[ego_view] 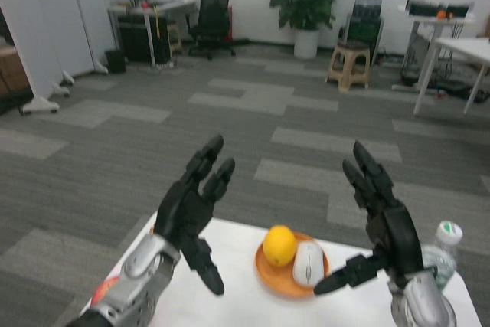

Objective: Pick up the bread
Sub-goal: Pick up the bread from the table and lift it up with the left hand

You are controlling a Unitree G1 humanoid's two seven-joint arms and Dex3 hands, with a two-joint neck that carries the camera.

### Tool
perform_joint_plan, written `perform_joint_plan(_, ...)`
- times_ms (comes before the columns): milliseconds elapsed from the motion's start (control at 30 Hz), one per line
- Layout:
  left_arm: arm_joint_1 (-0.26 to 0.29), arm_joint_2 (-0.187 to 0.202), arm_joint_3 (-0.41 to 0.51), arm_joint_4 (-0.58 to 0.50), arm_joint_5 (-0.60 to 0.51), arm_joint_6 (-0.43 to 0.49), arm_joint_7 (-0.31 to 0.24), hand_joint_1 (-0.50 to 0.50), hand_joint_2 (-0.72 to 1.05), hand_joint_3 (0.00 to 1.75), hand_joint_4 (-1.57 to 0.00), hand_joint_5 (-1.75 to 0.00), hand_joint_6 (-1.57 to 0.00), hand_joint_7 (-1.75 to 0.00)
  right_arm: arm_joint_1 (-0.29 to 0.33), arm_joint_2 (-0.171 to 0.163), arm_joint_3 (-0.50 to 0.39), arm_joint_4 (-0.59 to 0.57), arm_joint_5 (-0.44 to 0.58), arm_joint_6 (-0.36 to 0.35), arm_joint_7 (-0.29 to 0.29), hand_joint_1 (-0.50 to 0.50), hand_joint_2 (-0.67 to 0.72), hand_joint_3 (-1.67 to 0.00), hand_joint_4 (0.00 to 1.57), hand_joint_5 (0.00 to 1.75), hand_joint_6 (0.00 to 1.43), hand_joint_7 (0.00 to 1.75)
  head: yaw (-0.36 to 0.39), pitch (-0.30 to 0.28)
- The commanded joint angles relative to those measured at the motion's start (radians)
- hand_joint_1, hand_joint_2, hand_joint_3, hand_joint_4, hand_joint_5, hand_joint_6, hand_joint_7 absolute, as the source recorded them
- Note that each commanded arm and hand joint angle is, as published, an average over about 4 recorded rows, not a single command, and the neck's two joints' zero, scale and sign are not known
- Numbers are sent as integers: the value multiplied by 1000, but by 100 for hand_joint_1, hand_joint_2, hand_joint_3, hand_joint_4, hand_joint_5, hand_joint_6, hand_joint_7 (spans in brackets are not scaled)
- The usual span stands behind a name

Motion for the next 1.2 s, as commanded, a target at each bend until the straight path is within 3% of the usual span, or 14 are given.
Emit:
perform_joint_plan(33, 16, 11, 12, -10, 0, 0, 0, -48, -55, 9, 0, 0, 0, -7, 6, -4, -3, -7, 8, -6, -6, -36, 15, 0, 0, 19, 0, 0, 2, -57)
perform_joint_plan(300, 16, 20, 16, -2, -8, 0, 0, -48, -55, 9, 0, 0, 0, -7, 32, -8, -25, 0, 8, -6, -4, -34, 15, 0, 0, 15, 0, 0, 24, -226)
perform_joint_plan(833, 23, 52, 45, 10, 5, 18, 3, -48, -55, 7, 0, 0, 0, -7, 55, -16, -40, 9, 8, -4, -4, -38, 14, 0, 0, 19, 0, 0, -1, -272)
perform_joint_plan(1000, 43, 68, 115, -24, 97, 86, 3, -48, -55, 9, 0, 0, 0, -7, 55, -21, -45, 15, 8, -3, -4, -36, 15, 0, 0, 19, 0, 0, -8, -271)
perform_joint_plan(1067, 64, 79, 189, -86, 192, 166, 0, -48, -55, 9, 0, 0, 0, -7, 56, -24, -47, 20, 9, -3, -4, -36, 15, 0, 0, 19, 0, 0, -7, -271)
perform_joint_plan(1200, 106, 98, 356, -250, 381, 396, -59, -48, -55, 9, 0, 0, 0, -12, 59, -34, -53, 29, 10, -3, -4, -33, 15, 0, 0, 19, 0, 0, -4, -269)
